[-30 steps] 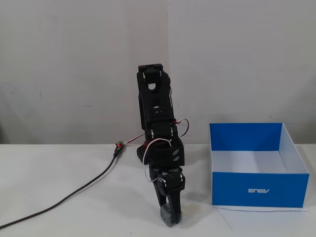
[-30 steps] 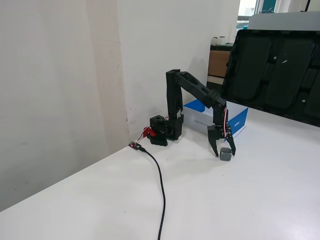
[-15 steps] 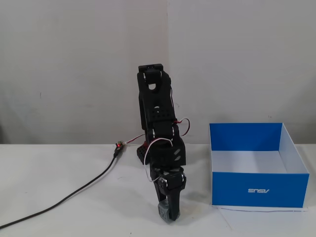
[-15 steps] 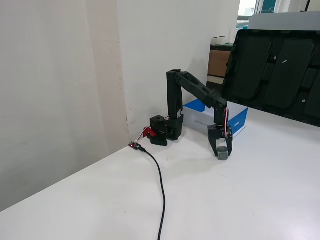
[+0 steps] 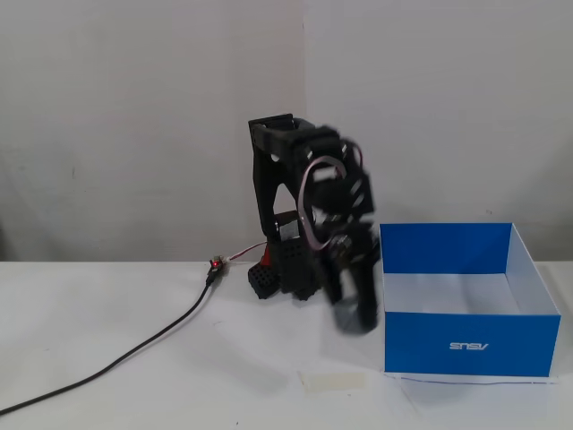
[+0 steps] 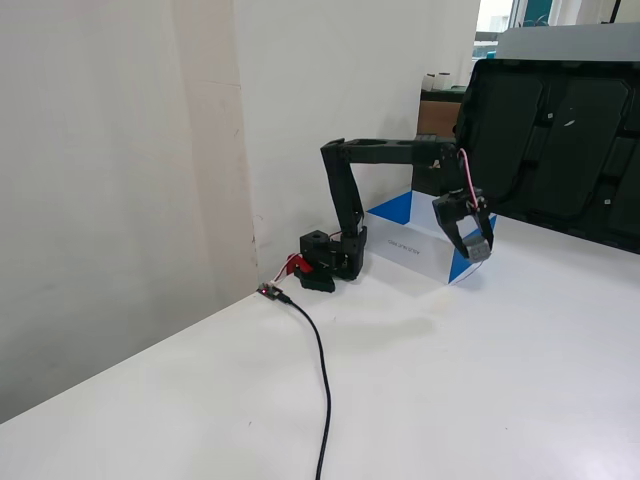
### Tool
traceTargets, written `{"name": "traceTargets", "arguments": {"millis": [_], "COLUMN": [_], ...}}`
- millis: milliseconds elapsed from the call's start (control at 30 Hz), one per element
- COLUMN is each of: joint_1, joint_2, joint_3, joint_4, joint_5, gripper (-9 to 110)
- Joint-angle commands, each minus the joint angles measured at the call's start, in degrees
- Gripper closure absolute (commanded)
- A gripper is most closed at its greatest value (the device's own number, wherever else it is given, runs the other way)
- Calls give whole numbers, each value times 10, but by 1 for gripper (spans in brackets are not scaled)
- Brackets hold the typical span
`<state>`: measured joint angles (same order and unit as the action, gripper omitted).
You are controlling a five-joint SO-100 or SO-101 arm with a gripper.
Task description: Pick the gray block and keep it in the box.
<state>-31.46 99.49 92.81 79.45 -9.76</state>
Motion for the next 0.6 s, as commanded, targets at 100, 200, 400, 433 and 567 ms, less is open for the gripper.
{"name": "traceTargets", "arguments": {"millis": [100, 200, 400, 433, 567], "joint_1": [-183, -261, -383, -395, -416], "joint_2": [88, 92, 65, 53, -6], "joint_3": [-82, -82, -71, -73, -91], "joint_4": [51, 59, 56, 54, 56], "joint_5": [18, 33, 47, 48, 48], "gripper": [98, 98, 98, 98, 79]}}
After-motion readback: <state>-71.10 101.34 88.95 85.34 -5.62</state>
